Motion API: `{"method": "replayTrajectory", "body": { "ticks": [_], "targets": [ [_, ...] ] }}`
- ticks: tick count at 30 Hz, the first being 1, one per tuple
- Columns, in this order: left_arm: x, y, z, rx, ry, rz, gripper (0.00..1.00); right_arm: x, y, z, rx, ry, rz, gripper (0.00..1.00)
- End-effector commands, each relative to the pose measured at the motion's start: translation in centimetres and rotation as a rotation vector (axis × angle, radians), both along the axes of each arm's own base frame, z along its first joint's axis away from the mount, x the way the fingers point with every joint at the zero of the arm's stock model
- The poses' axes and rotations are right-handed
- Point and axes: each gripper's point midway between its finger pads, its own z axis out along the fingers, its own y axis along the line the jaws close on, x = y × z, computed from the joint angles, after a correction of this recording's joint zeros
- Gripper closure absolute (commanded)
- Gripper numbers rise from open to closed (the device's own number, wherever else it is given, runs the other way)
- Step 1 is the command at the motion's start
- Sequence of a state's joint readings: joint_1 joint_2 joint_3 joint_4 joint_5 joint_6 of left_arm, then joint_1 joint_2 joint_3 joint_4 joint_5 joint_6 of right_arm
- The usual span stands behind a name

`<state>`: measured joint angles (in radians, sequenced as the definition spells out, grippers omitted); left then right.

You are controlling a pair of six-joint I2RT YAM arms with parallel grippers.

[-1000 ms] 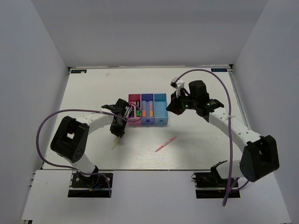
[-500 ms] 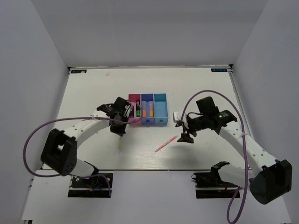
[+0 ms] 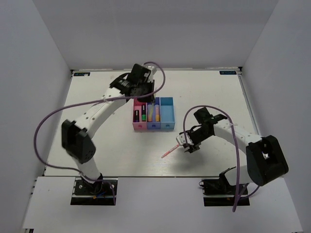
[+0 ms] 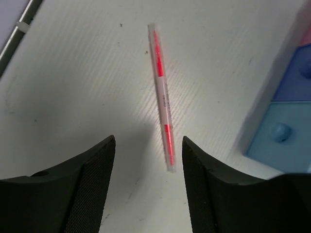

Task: Sort the stationery into containers
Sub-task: Place the pen in the storage box.

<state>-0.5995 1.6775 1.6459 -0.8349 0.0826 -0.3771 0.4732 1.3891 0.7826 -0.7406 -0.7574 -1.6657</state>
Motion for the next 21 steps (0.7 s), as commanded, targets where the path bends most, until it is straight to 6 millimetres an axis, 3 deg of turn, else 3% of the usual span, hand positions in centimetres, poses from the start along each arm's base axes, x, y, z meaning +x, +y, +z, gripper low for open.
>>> {"method": "replayTrajectory", "body": {
  "ticks": [1, 2, 3, 4, 6, 7, 11, 17, 20, 21],
  "targets": [
    [1.7, -3.3, -0.5, -0.038, 0.054, -0.005, 1.00, 1.4, 1.1, 1.4, 0.069, -0.099, 0.006, 0.40],
    [2.3, -4.0, -1.9, -0.030, 0.086, 0.007, 1.00, 1.9, 1.4, 1.5, 0.084, -0.127, -0.002, 0.40],
    [3.0, -4.9, -1.1, -0.054, 0.069, 0.003, 1.00, 1.7, 1.2, 1.1, 0.080, -0.121, -0.011, 0.40],
    [3.8, -5.8, -2.4, -0.050, 0.094, 0.013, 1.00, 1.9, 1.3, 1.1, 0.087, -0.128, -0.029, 0.41],
    [5.0, -6.9, -2.1, -0.085, 0.080, 0.036, 1.00, 2.1, 1.2, 1.0, 0.084, -0.123, -0.051, 0.43],
    [5.5, -7.3, -3.1, -0.081, 0.094, 0.055, 1.00, 2.3, 1.3, 1.1, 0.086, -0.126, -0.061, 0.43],
    [6.9, -7.8, -4.8, -0.080, 0.085, 0.093, 1.00, 2.6, 1.1, 1.3, 0.084, -0.129, -0.088, 0.44],
    [7.3, -8.9, -7.3, -0.097, 0.112, 0.118, 0.97, 2.2, 0.9, 0.7, 0.085, -0.123, -0.102, 0.44],
    [7.2, -9.2, -8.1, -0.088, 0.123, 0.117, 0.82, 2.1, 0.7, 0.2, 0.074, -0.116, -0.113, 0.42],
    [7.3, -9.1, -8.2, -0.082, 0.119, 0.122, 0.69, 2.2, 0.6, 0.2, 0.073, -0.115, -0.124, 0.42]
  ]
}}
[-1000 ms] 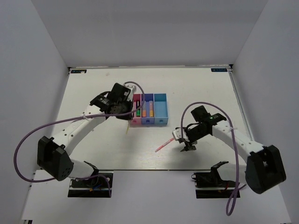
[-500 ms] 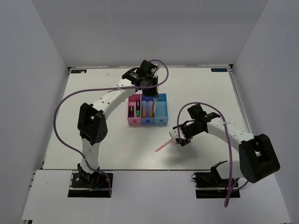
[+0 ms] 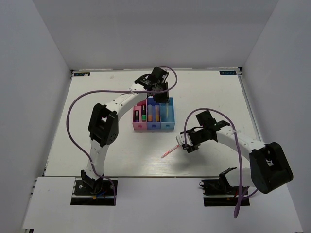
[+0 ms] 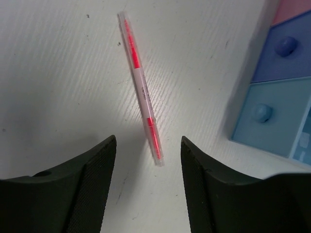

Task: Sort the stationery into containers
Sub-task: Place the pen in the storage box, then pick up the pen from the center of the board.

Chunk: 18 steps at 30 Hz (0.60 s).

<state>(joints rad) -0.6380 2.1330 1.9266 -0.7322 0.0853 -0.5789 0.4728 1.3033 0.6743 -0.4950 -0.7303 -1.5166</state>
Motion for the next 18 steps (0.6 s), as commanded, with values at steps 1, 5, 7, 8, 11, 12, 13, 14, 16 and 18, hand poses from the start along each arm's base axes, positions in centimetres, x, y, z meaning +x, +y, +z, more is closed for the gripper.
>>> {"method": "replayTrajectory", "body": {
  "ticks": [1, 5, 7, 8, 11, 12, 13, 14, 16, 18],
  "targets": [
    [0.2, -1.0, 0.5, -0.016, -0.026, 0.010, 0.64, 0.2, 0.1, 0.0, 0.010, -0.014, -0.014, 0.40],
    [0.2, -0.4, 0.7, -0.002, -0.033, 0.027, 0.46, 0.7, 0.0, 0.0, 0.003, -0.044, -0.003, 0.40],
    [0.1, -0.3, 1.3, 0.001, -0.043, 0.024, 0.44, 1.0, 0.2, 0.0, 0.001, -0.052, 0.007, 0.40],
    [0.1, -0.2, 1.9, -0.004, -0.052, 0.022, 0.44, 1.1, 0.3, 0.3, 0.002, -0.052, 0.012, 0.42],
    [-0.3, 0.3, 4.7, -0.012, -0.101, 0.010, 0.54, 2.0, 0.8, 0.5, -0.004, -0.058, 0.036, 0.44],
    [-0.6, 0.7, 4.8, -0.001, -0.106, 0.008, 0.62, 2.1, 0.9, 0.5, -0.009, -0.052, 0.044, 0.44],
    [-0.8, 1.1, 5.3, 0.004, -0.114, 0.008, 0.78, 2.0, 0.9, -0.4, -0.028, -0.029, 0.059, 0.45],
    [-2.1, 2.0, 5.3, 0.024, -0.109, 0.001, 0.83, 2.8, 1.4, 0.3, -0.021, -0.051, 0.075, 0.45],
    [-3.3, 3.9, 9.4, 0.024, -0.208, 0.006, 0.86, 2.6, 1.3, -0.4, -0.049, -0.032, 0.123, 0.45],
    [-5.8, 6.4, 8.3, 0.071, -0.212, -0.005, 0.80, 2.3, 1.2, -0.3, -0.075, -0.009, 0.156, 0.46]
  ]
}}
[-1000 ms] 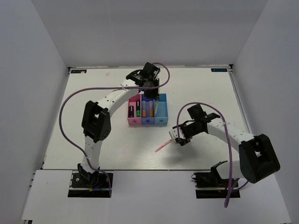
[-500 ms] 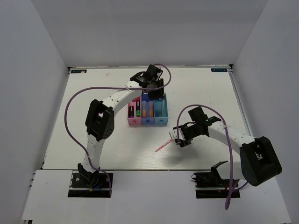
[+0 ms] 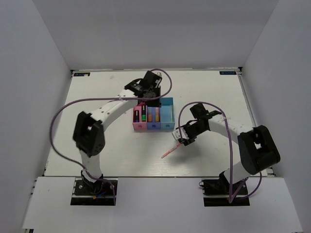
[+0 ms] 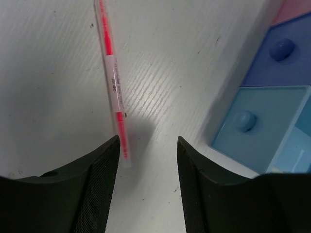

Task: Sort the stationery into containers
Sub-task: Pick up the pen from the center of the board.

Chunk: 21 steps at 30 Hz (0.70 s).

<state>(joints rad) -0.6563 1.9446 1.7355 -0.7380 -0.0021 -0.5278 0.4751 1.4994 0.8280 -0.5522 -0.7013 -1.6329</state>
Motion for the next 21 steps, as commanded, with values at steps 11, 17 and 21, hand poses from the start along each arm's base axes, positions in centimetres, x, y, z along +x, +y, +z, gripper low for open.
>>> {"method": "replayTrajectory", "body": {
  "ticks": [11, 17, 21],
  "targets": [
    [-13.8, 17.8, 2.4, 0.140, -0.199, 0.083, 0.35, -2.9, -0.9, -2.3, -0.166, 0.057, 0.201, 0.49],
    [-16.3, 21.9, -0.9, 0.219, -0.178, 0.126, 0.35, -1.4, -0.9, -4.5, -0.273, 0.022, 0.133, 0.56],
    [-17.0, 23.0, -1.0, 0.249, -0.194, 0.128, 0.35, -1.2, -0.9, -5.0, -0.333, 0.026, 0.130, 0.66]
  ]
}}
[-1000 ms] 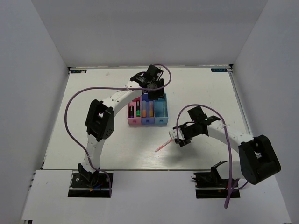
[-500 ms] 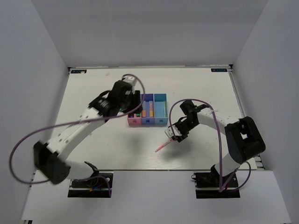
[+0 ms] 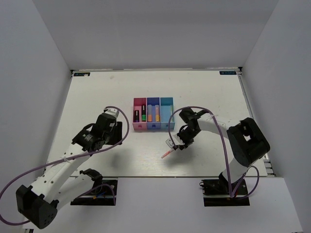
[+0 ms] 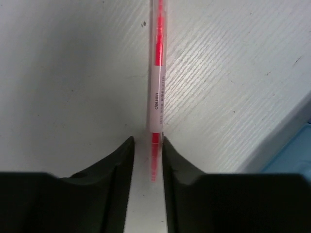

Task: Sort the stationery into containers
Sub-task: Pick up the pen from the center of the board, then place the pen in the storage box.

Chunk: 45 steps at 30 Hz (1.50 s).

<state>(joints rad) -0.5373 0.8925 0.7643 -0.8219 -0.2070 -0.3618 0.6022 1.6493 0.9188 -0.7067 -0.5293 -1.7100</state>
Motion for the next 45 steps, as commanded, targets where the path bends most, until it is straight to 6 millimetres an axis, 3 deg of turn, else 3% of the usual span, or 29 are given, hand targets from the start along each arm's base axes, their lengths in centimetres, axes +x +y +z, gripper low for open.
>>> {"method": "replayTrajectory", "body": {
  "ticks": [1, 7, 10, 13, 14, 15, 17, 18, 19, 22, 24, 25, 27, 28, 29, 30, 32, 33, 36, 45],
  "targets": [
    [-0.2, 1.3, 0.8, 0.030, -0.062, 0.007, 0.35, 0.9, -0.7, -1.5, -0.105, -0.028, -0.014, 0.71],
    [-1.4, 2.4, 0.0, 0.035, -0.088, 0.013, 0.33, 0.2, -2.0, -1.6, -0.183, -0.028, -0.020, 0.97],
    [-1.8, 2.7, -0.4, 0.026, -0.099, 0.015, 0.33, -1.1, -2.1, -0.3, -0.178, 0.021, -0.036, 1.00],
    [-2.1, 2.6, -0.4, 0.007, -0.103, 0.012, 0.33, -2.5, -0.6, 3.0, -0.084, 0.096, -0.122, 1.00],
    [-2.1, 2.5, -0.7, 0.006, -0.102, 0.009, 0.33, -2.8, 1.1, 5.3, 0.012, 0.109, -0.141, 1.00],
    [-2.1, 2.4, -0.6, 0.000, -0.099, 0.003, 0.33, -2.8, 1.7, 6.5, 0.019, 0.173, -0.273, 1.00],
    [-2.2, 2.2, -0.7, -0.004, -0.091, -0.003, 0.33, -1.9, 3.3, 9.1, 0.103, 0.180, -0.366, 1.00],
    [-2.2, 2.3, -0.6, -0.004, -0.096, -0.003, 0.33, -1.2, 3.7, 10.0, 0.093, 0.249, -0.558, 1.00],
    [-2.2, 2.2, -0.7, -0.005, -0.094, -0.004, 0.33, -0.5, 4.5, 10.9, 0.134, 0.251, -0.601, 1.00],
    [-2.3, 2.3, -0.7, -0.009, -0.098, 0.000, 0.33, 1.4, 4.8, 12.6, 0.140, 0.293, -0.854, 1.00],
    [-2.3, 2.3, -0.6, -0.005, -0.101, -0.003, 0.33, 2.5, 4.6, 12.5, 0.113, 0.338, -1.043, 1.00],
    [-2.3, 2.3, -0.7, -0.006, -0.101, -0.002, 0.33, 4.8, 4.2, 12.6, 0.140, 0.253, -1.135, 1.00],
    [-2.2, 2.4, -0.6, -0.003, -0.101, 0.000, 0.33, 6.8, 4.6, 12.5, 0.160, 0.298, -1.363, 1.00],
    [-2.3, 2.4, -0.6, -0.001, -0.100, 0.001, 0.33, 9.2, 3.6, 12.7, 0.165, 0.222, -1.490, 1.00],
    [-2.2, 2.5, -0.6, 0.002, -0.103, 0.003, 0.33, 9.4, 3.5, 11.8, 0.119, 0.237, -1.550, 1.00],
    [-2.2, 2.6, -0.6, 0.007, -0.104, 0.008, 0.33, 10.6, 4.5, 14.1, 0.185, 0.276, -1.632, 1.00],
    [-2.2, 2.8, -0.5, 0.011, -0.113, 0.016, 0.33, 11.9, 3.5, 13.6, 0.147, 0.256, -1.787, 1.00],
    [-2.2, 2.8, -0.7, 0.013, -0.109, 0.015, 0.33, 12.3, 3.7, 13.1, 0.134, 0.266, -1.836, 1.00],
    [-2.2, 2.8, -0.6, 0.012, -0.108, 0.011, 0.33, 14.1, 4.4, 15.0, 0.164, 0.281, -1.930, 1.00],
    [-2.2, 2.7, -0.8, 0.014, -0.102, 0.007, 0.33, 15.9, 5.1, 12.9, 0.065, 0.273, -2.010, 1.00]
  ]
}}
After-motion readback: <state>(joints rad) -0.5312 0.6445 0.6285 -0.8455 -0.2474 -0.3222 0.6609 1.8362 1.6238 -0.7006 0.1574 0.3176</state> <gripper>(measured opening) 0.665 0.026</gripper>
